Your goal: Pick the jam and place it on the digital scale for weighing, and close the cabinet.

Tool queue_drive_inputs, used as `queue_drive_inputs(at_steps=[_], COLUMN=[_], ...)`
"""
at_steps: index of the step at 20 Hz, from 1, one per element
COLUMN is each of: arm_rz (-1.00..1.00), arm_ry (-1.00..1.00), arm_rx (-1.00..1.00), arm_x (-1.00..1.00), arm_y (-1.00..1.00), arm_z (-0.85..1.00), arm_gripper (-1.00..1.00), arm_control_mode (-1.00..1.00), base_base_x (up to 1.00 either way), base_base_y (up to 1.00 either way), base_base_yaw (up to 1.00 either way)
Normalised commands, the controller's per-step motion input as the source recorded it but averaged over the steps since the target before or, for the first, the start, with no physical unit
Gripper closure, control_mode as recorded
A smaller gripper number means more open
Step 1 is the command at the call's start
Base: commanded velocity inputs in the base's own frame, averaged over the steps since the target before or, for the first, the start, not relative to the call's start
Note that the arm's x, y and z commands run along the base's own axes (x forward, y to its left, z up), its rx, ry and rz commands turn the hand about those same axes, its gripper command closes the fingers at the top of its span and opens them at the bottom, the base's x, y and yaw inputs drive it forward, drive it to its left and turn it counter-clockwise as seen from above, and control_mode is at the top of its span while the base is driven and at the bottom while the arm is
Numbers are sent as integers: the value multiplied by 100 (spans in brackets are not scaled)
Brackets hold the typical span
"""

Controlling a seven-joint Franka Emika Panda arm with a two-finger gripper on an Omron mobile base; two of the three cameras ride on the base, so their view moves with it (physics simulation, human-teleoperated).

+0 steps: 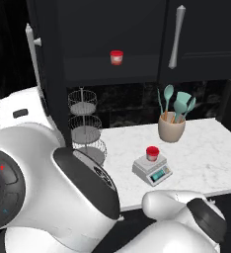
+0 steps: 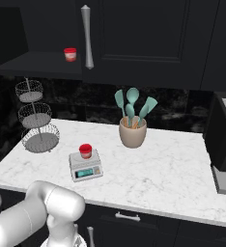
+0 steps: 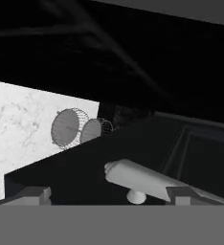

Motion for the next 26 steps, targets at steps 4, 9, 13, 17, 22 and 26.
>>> queue_drive_inputs(at_steps=[4,9,13,17,22,26], arm_rz=[-35,-30,-21,-14,-9,0], arm_ry=[0,0,0,-7,-14,-26], arm_rx=[0,0,0,0,0,1], arm_x=[99,100,100,100,100,100], arm_y=[-43,-47,-40,-33,-27,-19], arm_z=[-1,-5,0,0,-21,-70], arm_gripper=[-100,-100,-100,-100,-100,-100], arm_control_mode=[-100,-100,-100,-100,-100,-100], base_base_x=[0,0,0,0,0,0], base_base_y=[0,0,0,0,0,0], base_base_yaw=[0,0,0,0,0,0])
